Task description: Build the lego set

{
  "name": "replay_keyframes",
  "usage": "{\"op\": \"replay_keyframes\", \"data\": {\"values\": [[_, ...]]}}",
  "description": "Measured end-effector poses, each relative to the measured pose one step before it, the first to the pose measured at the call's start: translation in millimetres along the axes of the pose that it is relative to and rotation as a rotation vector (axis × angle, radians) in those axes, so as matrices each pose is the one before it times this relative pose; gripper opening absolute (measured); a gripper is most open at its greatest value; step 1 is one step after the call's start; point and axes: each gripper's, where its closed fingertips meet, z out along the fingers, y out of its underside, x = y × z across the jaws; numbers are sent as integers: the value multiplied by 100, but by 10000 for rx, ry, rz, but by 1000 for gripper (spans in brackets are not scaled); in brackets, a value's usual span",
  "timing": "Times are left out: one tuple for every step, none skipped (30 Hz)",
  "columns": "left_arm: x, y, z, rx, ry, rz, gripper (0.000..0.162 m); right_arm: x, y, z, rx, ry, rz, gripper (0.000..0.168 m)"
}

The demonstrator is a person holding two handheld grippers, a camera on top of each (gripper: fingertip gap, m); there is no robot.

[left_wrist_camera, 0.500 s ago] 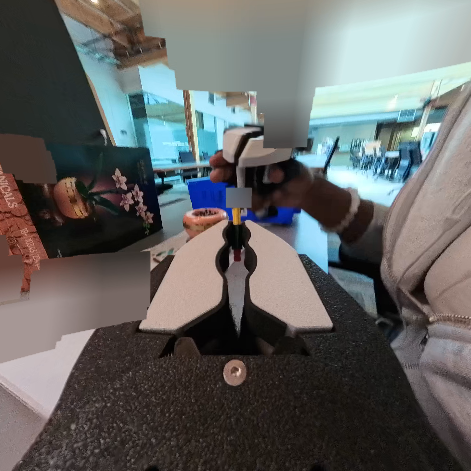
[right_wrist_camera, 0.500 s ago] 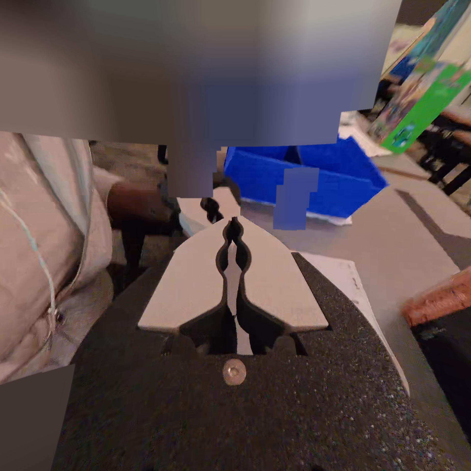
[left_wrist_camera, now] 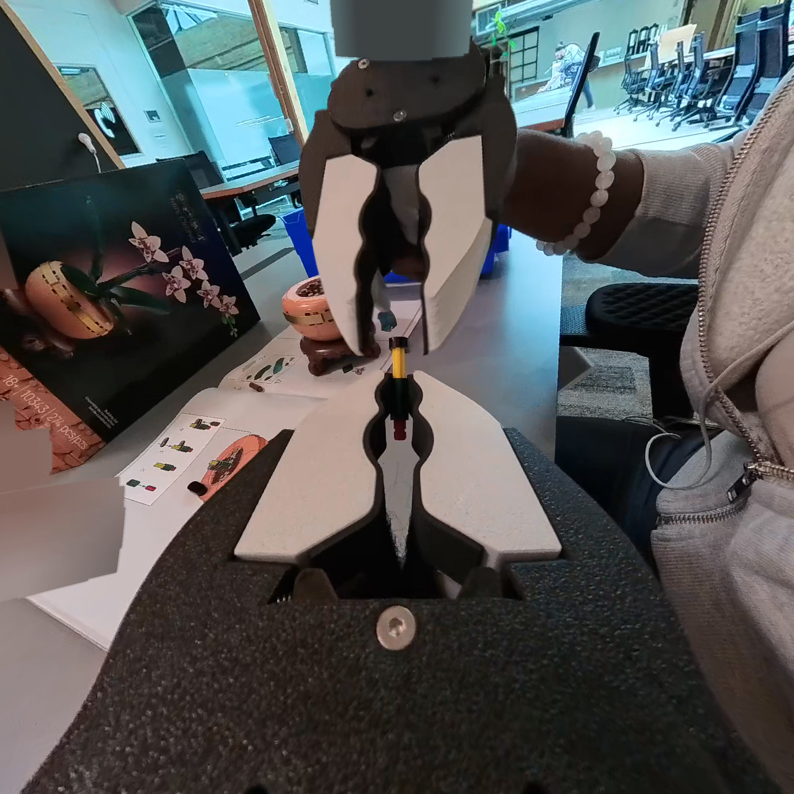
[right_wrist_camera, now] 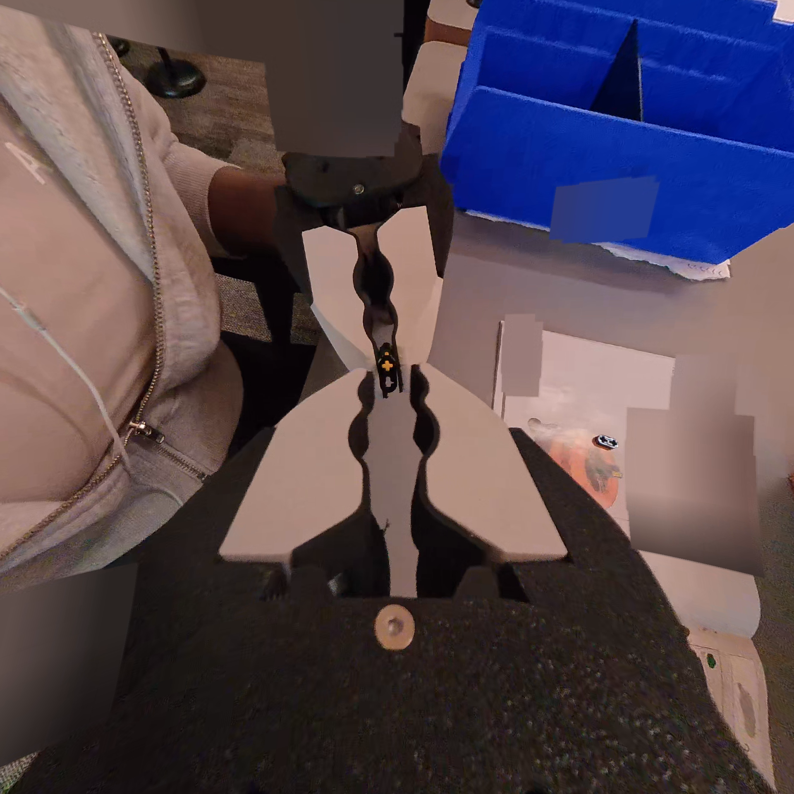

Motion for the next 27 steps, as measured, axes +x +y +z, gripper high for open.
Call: {"op": "replay_keyframes", "data": {"values": [[49,-28,24,4,2,10,5,-108,17,106,-6,-78,-161,7],[-5,-13,38,-6,-21,9,6,15,-49,26,52,-8,-50,7],[32,-26,-14,24,8,33,6,-40,48,-20,-17,-77,31,7],[45,3,29,-1,28,30,6,-39,74,-31,-6,-84,81,7],[39,28,49,6,13,45,6,-18,70,-73,19,-89,45,7],[102,80,31,-10,45,83,7,118,54,-144,83,12,13,7],[14,229,25,-111,3,95,11,143,-45,-296,147,36,13,7],[-98,338,-28,-195,-47,72,14,0,-75,-269,181,-62,24,7],[-12,238,11,-136,-7,39,16,42,-100,-164,151,-24,68,7],[60,35,38,-7,42,-15,15,37,76,-18,13,-12,62,7],[105,-119,19,85,66,-64,15,-74,231,33,-118,-31,-12,7],[107,-123,22,76,65,-50,14,-132,285,-20,-109,17,-35,7],[77,-15,13,-2,39,-6,14,-106,180,155,-56,-26,-18,7],[-6,103,28,-69,-11,28,14,-187,-38,80,-51,-101,-11,7],[15,124,20,-91,-8,45,13,-1,63,112,-66,18,-9,7],[39,119,61,-85,7,42,10,15,66,63,-79,31,-49,7],[-25,93,52,-69,-41,25,7,-21,36,58,-54,11,-48,7],[-51,49,42,-36,-61,4,6,50,16,21,-72,48,-46,7],[-27,21,10,-15,-9,-12,6,-29,31,20,-67,24,-52,7],[29,5,-25,5,34,-16,6,-23,39,22,-63,35,-33,7],[-4,47,-14,0,32,-23,6,-28,91,13,-92,41,-17,7],[19,58,-1,-50,34,-18,6,-25,170,92,-110,44,-20,7],[34,100,30,-64,26,9,6,-47,112,-7,-56,34,-26,7],[68,60,35,-61,19,32,5,-50,34,23,3,21,-18,7],[28,57,5,-50,0,25,5,28,86,-2,0,64,22,7],[6,90,29,-73,4,-6,5,-58,148,-52,-30,2,56,7],[110,112,177,-111,54,10,5,-93,147,34,-31,-26,58,7]]}}
